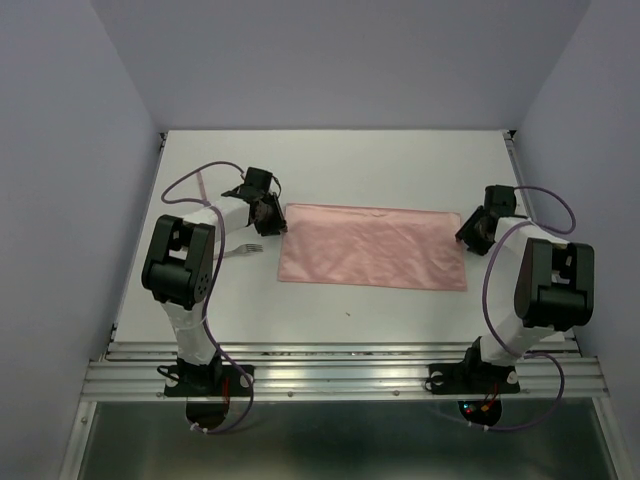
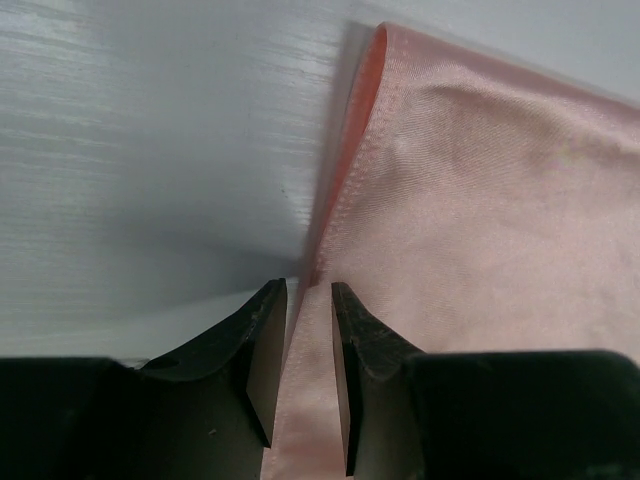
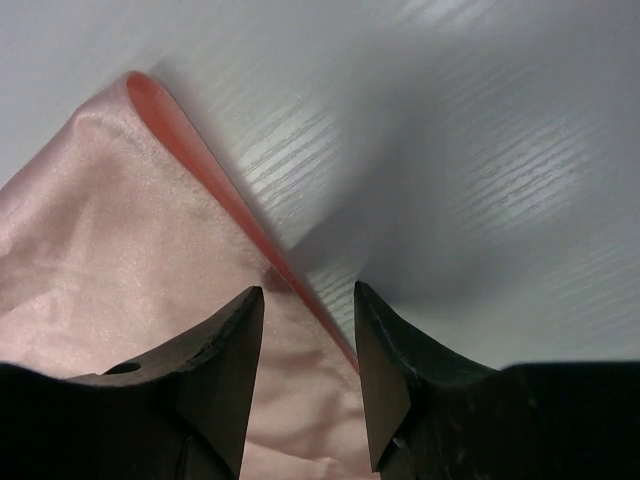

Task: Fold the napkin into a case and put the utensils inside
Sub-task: Pick up the rectangle-folded napkin from the center of the board.

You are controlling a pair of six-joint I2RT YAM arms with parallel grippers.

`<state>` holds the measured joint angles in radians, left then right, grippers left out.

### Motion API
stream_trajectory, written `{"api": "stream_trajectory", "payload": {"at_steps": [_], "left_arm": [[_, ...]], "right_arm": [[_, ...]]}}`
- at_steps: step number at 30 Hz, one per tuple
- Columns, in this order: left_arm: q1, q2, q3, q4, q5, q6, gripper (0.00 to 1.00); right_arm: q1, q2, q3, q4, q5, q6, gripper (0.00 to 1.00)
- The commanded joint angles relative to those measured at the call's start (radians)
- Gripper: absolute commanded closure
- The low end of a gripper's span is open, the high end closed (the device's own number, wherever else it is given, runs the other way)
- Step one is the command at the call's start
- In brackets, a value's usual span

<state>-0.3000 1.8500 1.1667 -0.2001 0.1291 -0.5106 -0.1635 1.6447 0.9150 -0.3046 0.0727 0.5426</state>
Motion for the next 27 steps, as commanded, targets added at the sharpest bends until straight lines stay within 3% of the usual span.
{"api": "stream_trajectory", "payload": {"at_steps": [1, 19, 24, 27], "left_arm": [[0.001, -0.051, -0.013, 0.025, -0.026, -0.012, 0.64], [-0.001, -0.035, -0.062, 0.034, -0.04, -0.014, 0.64], [-0.002, -0.031, -0.058, 0.036, -0.032, -0.014, 0.64], [-0.004, -0.032, -0.059, 0.036, -0.029, -0.011, 0.64]], "right_arm": [[-0.005, -0.02, -0.06, -0.022, -0.02, -0.035, 0.53], [0.067, -0.079, -0.131, -0.094, 0.029, -0.052, 0.56], [0.136, -0.053, -0.116, -0.111, 0.061, -0.059, 0.57], [0.156, -0.026, -0.116, -0.111, 0.073, -0.059, 0.62]]}}
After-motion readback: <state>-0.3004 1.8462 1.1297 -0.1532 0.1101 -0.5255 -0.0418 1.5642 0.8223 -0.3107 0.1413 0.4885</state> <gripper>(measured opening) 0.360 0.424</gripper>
